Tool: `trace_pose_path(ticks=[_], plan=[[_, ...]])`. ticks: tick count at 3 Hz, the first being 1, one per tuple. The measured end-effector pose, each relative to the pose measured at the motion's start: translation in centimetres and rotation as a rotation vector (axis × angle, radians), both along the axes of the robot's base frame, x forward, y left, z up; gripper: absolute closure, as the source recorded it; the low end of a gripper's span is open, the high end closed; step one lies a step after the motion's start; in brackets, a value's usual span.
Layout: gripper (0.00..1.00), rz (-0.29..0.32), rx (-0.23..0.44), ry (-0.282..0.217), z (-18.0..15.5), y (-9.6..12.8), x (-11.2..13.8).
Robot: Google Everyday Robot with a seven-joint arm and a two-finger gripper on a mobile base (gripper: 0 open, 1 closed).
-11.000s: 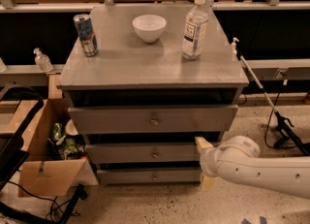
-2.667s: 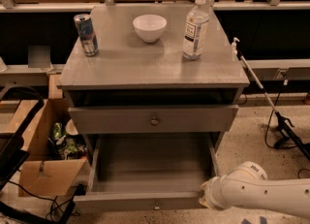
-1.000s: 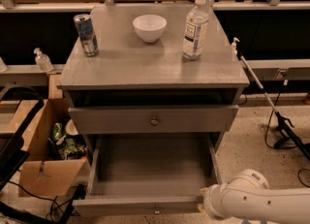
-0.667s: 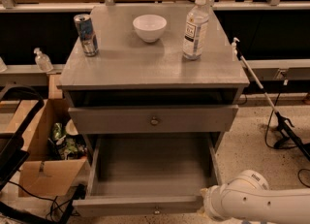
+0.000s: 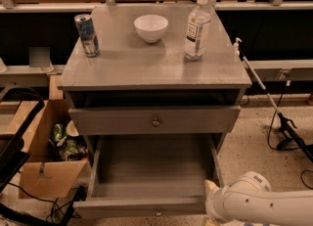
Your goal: Open middle drawer
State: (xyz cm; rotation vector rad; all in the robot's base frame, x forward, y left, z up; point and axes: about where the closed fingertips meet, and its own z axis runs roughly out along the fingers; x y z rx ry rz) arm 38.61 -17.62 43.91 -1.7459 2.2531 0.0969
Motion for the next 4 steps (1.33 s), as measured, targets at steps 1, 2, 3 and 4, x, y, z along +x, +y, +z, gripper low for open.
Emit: trace_pose_path(ticks=[1, 2, 3, 4], plan=[[0.0, 0.0, 0.0, 0.0, 0.0, 0.0, 0.0], [0.18, 0.001, 0.0, 0.001, -0.05, 0.03, -0.04], [0.42, -0.001, -0.003, 0.01, -0.23, -0.01, -0.14], [0.73, 0.001, -0.015, 0.009, -0.01, -0.21, -0.4]])
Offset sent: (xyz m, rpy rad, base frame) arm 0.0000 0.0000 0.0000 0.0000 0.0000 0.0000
